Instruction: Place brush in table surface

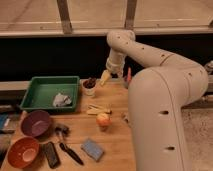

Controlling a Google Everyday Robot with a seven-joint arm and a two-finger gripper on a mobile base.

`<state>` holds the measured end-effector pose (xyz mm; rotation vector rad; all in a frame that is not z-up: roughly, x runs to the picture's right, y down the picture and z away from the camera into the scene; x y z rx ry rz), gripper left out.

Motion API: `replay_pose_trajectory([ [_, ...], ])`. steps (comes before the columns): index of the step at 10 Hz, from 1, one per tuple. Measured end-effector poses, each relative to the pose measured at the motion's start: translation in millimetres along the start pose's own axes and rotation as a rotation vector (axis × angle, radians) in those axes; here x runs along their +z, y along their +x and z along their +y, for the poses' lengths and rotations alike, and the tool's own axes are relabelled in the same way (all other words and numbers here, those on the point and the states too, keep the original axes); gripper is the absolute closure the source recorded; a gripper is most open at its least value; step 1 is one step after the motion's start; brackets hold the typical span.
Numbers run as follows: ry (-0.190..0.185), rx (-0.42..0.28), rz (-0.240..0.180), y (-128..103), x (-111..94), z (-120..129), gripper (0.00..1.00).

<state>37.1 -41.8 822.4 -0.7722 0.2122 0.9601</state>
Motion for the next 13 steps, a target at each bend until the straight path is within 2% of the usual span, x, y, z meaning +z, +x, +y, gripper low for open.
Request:
replay_pose_trajectory([
  [3, 0.000, -0.010, 0.006, 1, 3, 2, 0.24],
  [5, -0.003, -0.041, 0.020, 4, 12, 16, 0.24],
  [7, -0.023, -0.107, 0.033, 4, 28, 55, 0.24],
  [9, -0.046, -0.176, 0.039, -8, 45, 105, 0.24],
  [11, -0.046, -0.224, 0.024, -10, 56, 152, 0.24],
  [13, -0.034, -0.281, 0.002, 0, 65, 199, 0.24],
])
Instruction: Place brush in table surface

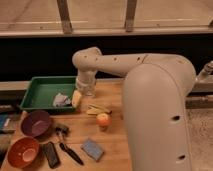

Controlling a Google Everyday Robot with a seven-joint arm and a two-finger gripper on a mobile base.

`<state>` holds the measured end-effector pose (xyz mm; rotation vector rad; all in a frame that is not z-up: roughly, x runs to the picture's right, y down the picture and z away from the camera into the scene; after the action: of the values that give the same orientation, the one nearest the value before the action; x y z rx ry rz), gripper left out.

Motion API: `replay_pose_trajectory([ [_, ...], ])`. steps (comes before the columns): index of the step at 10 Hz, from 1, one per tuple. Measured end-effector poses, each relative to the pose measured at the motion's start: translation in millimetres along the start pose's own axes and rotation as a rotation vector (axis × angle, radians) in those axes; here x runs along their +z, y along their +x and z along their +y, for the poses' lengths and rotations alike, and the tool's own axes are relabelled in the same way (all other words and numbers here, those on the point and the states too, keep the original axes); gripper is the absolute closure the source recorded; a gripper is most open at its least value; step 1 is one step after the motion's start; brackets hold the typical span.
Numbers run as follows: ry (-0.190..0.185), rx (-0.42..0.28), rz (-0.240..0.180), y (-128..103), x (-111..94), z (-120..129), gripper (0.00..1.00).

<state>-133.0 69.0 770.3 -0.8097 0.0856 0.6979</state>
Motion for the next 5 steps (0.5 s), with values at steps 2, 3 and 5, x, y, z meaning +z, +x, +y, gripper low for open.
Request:
replay_pose_trajectory([
  [2, 0.005, -0.017, -0.005, 0.7, 2.7, 12.6, 0.24],
  [3, 0.005, -0.016, -0.005, 1.1, 3.0, 12.3, 0.24],
  [5, 0.002, -0.014, -0.004, 0.8, 3.5, 11.9, 0.24],
])
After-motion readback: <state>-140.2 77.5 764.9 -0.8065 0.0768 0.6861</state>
